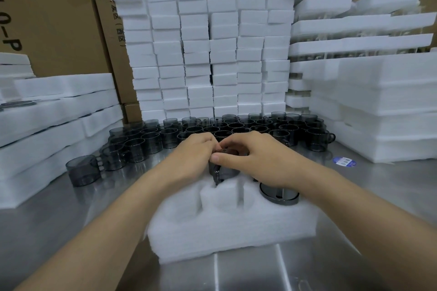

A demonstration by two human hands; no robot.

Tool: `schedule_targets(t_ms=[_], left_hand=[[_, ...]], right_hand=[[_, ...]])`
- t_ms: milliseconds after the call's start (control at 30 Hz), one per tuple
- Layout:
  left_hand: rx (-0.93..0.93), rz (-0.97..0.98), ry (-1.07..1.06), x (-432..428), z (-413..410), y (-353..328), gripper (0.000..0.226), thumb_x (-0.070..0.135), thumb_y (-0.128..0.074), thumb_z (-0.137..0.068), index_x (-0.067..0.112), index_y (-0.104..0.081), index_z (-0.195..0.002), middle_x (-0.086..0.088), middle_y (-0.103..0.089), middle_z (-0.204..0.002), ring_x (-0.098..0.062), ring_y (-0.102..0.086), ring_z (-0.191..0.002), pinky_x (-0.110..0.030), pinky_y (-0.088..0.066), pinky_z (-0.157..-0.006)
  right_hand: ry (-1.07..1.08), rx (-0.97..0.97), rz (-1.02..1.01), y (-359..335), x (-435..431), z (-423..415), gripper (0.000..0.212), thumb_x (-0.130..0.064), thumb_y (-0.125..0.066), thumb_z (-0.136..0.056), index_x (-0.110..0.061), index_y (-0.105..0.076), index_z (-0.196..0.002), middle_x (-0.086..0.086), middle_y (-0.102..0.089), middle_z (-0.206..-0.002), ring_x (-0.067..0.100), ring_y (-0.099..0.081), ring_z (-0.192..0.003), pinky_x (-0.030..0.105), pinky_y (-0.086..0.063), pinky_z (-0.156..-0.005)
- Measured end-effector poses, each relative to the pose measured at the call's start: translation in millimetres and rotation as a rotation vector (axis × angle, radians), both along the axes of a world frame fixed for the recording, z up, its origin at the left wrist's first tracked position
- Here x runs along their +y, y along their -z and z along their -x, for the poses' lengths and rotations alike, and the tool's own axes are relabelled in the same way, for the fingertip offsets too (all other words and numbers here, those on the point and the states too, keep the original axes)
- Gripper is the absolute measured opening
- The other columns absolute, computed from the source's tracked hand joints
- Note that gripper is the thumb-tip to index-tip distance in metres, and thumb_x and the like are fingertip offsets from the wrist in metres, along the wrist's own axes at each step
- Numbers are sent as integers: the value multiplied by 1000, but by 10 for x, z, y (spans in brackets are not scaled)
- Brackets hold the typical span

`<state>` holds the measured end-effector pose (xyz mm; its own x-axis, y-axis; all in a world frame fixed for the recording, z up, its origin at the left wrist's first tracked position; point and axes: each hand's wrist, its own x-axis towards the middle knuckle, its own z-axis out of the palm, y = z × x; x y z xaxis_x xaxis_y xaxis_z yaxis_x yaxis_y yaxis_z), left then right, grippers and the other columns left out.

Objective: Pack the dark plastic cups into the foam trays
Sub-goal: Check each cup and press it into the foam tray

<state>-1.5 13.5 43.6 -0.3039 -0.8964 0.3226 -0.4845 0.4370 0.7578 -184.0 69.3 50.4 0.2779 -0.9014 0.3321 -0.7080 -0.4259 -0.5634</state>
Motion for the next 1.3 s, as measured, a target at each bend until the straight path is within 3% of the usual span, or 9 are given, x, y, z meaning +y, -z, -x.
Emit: schedule_targets(t_ms=[133,233,400,533,667,867,1033,1200,1300], left_hand=[[-23,-2,14,31,-13,-2,25,16,-45,-89,14,-68,-81,3,-69,-77,-23,-62,-84,-41,-47,-80],[-9,-16,15,63,1,-30,30,24,-43,-75,13,-69,-81,0,-70,-77,-29,-66,-86,-46,-50,-81],[-17,-7,5,38,-6,-12,27,16,-45,-87,21,-69,-75,14,-67,-66,-21,-62,-81,-37,-47,-75],[-2,-32,16,58,-4,-20,26,27,-42,-71,28,-68,-68,17,-66,-62,-20,-62,-79,-38,-47,-74],[12,-20,26,60,-9,-29,22,24,-42,-69,24,-64,-72,17,-66,-63,-17,-59,-76,-37,-44,-75],[-19,-28,29,66,2,-18,25,23,-42,-70,24,-66,-77,5,-69,-79,-18,-60,-82,-40,-47,-81],[-30,-15,17,-5,-5,10,31,-2,-45,-90,18,-66,-79,15,-67,-68,-9,-59,-75,-34,-44,-74],[-46,-23,35,40,-19,-5,30,-5,-45,-91,14,-67,-84,8,-70,-76,-7,-62,-74,-33,-46,-74],[-42,-25,51,74,-17,-21,20,7,-47,-85,12,-66,-84,7,-70,-79,-14,-62,-82,-38,-48,-80]], right_hand=[[-29,42,-102,-3,19,23,73,-93,-56,-69,-35,-75,-108,-4,-71,-81,14,-64,-74,35,-48,-73],[-48,26,-121,-16,1,25,77,-93,-60,-64,-32,-76,-108,1,-73,-86,21,-66,-81,43,-51,-78],[-67,-28,-129,-21,-8,11,75,-89,-66,-64,-26,-77,-103,-4,-59,-75,11,-50,-68,35,-39,-71],[-103,-42,-136,-28,0,10,59,-78,-76,-73,-24,-77,-98,-2,-60,-74,12,-48,-67,37,-38,-70],[-113,-44,-150,-41,21,-23,38,-58,-83,-84,-29,-78,-107,2,-79,-102,22,-72,-99,48,-55,-99],[-34,111,-150,7,54,-25,42,-74,-59,-93,-44,-65,-123,-15,-69,-84,-4,-57,-67,21,-39,-68],[-53,116,-172,-15,54,-13,50,-76,-56,-93,-47,-61,-133,-17,-70,-93,-1,-63,-89,24,-44,-79],[-22,188,-175,-13,26,-1,70,-84,-47,-91,-49,-47,-151,-24,-58,-87,2,-58,-94,27,-41,-84],[-3,226,-196,-11,14,19,88,-88,-42,-90,-45,-26,-166,-22,-65,-127,11,-56,-125,28,-38,-97]])
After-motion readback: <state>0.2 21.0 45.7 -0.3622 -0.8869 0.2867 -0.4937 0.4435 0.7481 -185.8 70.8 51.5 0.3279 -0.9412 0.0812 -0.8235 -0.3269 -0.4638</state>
